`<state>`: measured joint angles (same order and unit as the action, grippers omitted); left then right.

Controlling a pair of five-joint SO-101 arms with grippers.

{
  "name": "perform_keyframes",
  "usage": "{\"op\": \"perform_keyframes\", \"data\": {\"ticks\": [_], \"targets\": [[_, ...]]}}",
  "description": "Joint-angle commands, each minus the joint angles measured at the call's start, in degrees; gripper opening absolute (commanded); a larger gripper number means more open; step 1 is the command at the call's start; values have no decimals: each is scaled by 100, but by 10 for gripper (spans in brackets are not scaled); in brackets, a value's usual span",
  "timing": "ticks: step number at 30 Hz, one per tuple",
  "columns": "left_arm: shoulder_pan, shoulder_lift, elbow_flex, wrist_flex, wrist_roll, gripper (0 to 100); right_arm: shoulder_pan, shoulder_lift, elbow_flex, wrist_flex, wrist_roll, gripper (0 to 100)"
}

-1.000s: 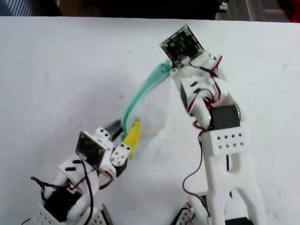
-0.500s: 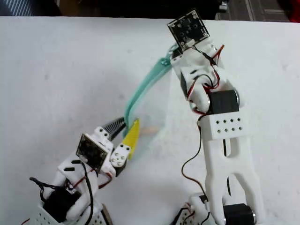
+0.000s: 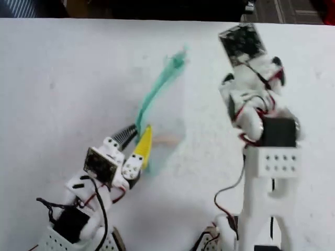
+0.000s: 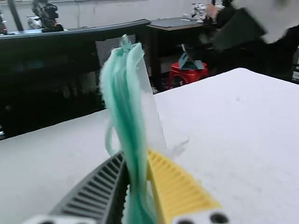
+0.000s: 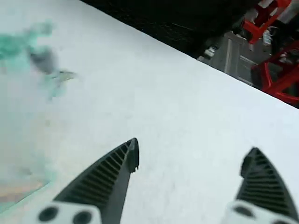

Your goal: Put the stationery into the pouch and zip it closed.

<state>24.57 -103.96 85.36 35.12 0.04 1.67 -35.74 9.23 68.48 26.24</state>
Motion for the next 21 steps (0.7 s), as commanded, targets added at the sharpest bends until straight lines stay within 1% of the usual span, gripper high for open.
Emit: {"op": "perform_keyframes", "data": {"ticks": [1, 5, 7, 8, 9, 12, 15, 18, 21], "targets": [[-664, -48, -132, -492, -53, 23, 488, -295, 88, 57, 0, 200], [-1042, -48, -264, -791, -123, 23, 919, -13, 967, -92, -9, 2], [-1033, -48, -281, -897, -448, 23, 1024, 127, 1556, -338, -26, 44], [-1024, -48, -281, -932, -589, 23, 1033, 163, 1890, -549, -158, 33], [-1024, -48, -281, -1002, -703, 23, 1024, 198, 2215, -769, -352, 14], [-1051, -40, -281, -1292, -1020, 23, 980, 198, 3130, -1525, -1081, 18], [-1051, -31, -264, -1618, -1538, 22, 804, 215, 3991, -2334, -1626, 17], [-1024, 13, -229, -1881, -1873, 22, 585, 207, 4730, -3169, -1846, 17], [-1024, 514, -290, -2312, -1916, 22, 523, 198, 5029, -3574, -1855, 17]]}}
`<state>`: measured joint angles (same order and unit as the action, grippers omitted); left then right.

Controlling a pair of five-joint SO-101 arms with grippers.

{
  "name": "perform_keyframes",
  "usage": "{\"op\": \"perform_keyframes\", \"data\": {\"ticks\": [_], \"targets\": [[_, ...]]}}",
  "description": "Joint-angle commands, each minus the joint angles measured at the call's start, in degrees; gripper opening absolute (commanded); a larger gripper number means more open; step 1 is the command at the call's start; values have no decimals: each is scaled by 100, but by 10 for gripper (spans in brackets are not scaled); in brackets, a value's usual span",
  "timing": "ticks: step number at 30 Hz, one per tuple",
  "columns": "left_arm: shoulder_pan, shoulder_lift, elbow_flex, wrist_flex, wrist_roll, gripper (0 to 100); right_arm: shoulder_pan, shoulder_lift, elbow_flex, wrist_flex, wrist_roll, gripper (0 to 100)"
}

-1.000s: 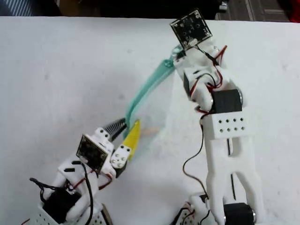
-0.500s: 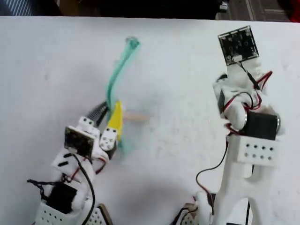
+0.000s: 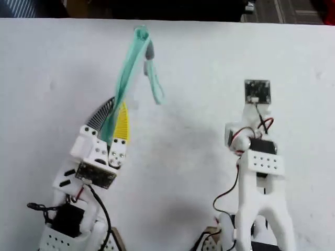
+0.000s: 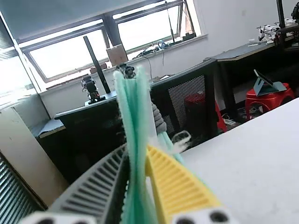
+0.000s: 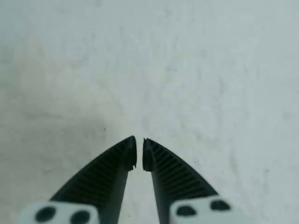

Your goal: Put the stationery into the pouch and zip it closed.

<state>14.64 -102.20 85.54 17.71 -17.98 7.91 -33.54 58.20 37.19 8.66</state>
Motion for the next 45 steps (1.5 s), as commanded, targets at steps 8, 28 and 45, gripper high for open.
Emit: {"op": "perform_keyframes", "data": {"ticks": [8, 28, 45], "targets": [[242, 3530, -2031, -1213, -105, 22, -75, 31, 607, -1165, -105, 17], [1912, 9349, -3270, -2734, -79, 28, 1086, 40, 642, -1613, -149, 17], [3046, 8189, -4756, 2734, 2382, 282, 1068, 40, 642, -1613, -149, 17]]}}
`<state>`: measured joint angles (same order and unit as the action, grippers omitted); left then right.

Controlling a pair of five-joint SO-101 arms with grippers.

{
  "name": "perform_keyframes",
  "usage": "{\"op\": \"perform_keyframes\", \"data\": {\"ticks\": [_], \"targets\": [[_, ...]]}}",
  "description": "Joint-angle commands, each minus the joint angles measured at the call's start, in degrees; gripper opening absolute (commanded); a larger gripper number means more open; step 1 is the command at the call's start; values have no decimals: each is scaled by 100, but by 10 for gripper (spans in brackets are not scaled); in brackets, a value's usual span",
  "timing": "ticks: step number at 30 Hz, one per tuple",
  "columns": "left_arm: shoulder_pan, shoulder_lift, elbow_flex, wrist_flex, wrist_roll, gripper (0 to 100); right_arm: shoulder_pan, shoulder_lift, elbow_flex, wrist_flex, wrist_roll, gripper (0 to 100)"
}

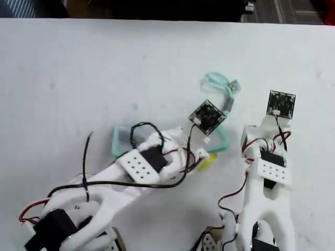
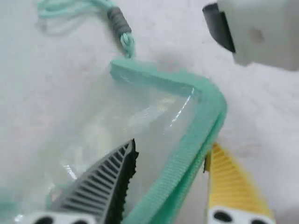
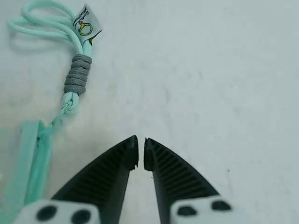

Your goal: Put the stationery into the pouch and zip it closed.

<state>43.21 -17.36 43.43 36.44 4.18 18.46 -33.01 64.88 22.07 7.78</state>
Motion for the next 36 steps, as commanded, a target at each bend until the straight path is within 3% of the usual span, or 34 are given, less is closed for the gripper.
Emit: {"op": "perform_keyframes", "data": {"ticks": [1, 10, 12, 15, 21, 25, 31, 36], "targets": [[259, -295, -580, 1020, 158, 282, 22, -13, -26, -101, -62, 17], [549, -936, -1011, 2374, 132, 299, 22, -13, -26, -75, -53, 17], [330, -1341, -1125, 2655, -53, 296, 22, -13, -26, -75, -44, 17], [-840, -1974, -1231, 3077, -703, 239, 22, -13, -18, -57, -35, 17], [-4532, -2387, -967, 3086, -1934, 17, 4, -4, -18, -48, -18, 17], [-5684, -1701, -246, 2769, -2646, 22, -31, 189, -105, 75, -9, 17], [-5543, 4, 158, 2084, -2611, 22, -119, 1165, -809, 470, 158, 17], [-4901, 1024, 149, 1424, -2602, 22, -224, 1991, -1521, 989, 334, 17]]}}
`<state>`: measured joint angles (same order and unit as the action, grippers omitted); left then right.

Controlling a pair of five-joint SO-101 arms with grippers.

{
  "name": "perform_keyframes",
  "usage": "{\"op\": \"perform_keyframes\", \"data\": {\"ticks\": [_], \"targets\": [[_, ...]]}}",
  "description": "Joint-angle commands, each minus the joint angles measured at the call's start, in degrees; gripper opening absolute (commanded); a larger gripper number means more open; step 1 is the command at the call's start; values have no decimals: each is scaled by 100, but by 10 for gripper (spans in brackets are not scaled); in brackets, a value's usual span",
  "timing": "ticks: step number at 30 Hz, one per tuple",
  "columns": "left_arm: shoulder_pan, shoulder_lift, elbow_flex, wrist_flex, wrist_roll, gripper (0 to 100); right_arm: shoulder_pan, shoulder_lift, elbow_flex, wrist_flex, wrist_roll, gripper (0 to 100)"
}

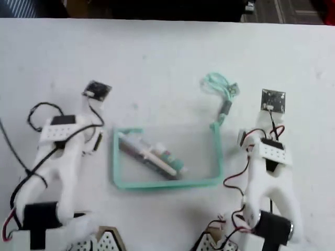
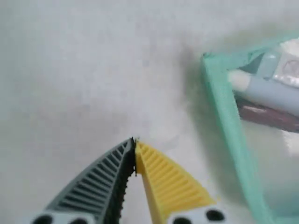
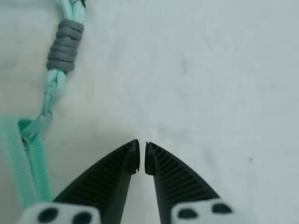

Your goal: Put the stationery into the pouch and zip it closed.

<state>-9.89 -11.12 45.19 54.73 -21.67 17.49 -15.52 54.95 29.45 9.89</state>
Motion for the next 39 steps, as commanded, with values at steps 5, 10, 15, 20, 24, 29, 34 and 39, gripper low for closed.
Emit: {"op": "perform_keyframes", "data": {"ticks": [5, 10, 15, 20, 24, 29, 34, 39], "targets": [[1156, 1015, -721, -343, 826, 22, -523, 804, -1134, 1051, 818, 17], [1982, 1921, -1679, 35, 1266, 22, -998, 1235, -1618, 1868, 958, 17], [2062, 2589, -2664, 422, 1547, 22, -1262, 1640, -2040, 1956, 958, 17], [2035, 2870, -3332, 448, 1943, 22, -1297, 2378, -2901, 2053, 914, 17], [1930, 2870, -3578, 431, 1996, 22, -1596, 3020, -3754, 2545, 914, 17], [1499, 2870, -3807, 448, 1996, 22, -2132, 3530, -4484, 2712, 897, 17], [1138, 2870, -3807, 440, 1969, 22, -2589, 3644, -4809, 2677, 686, 17], [1121, 2870, -3807, 440, 1952, 22, -2598, 3609, -5011, 2703, 369, 17]]}}
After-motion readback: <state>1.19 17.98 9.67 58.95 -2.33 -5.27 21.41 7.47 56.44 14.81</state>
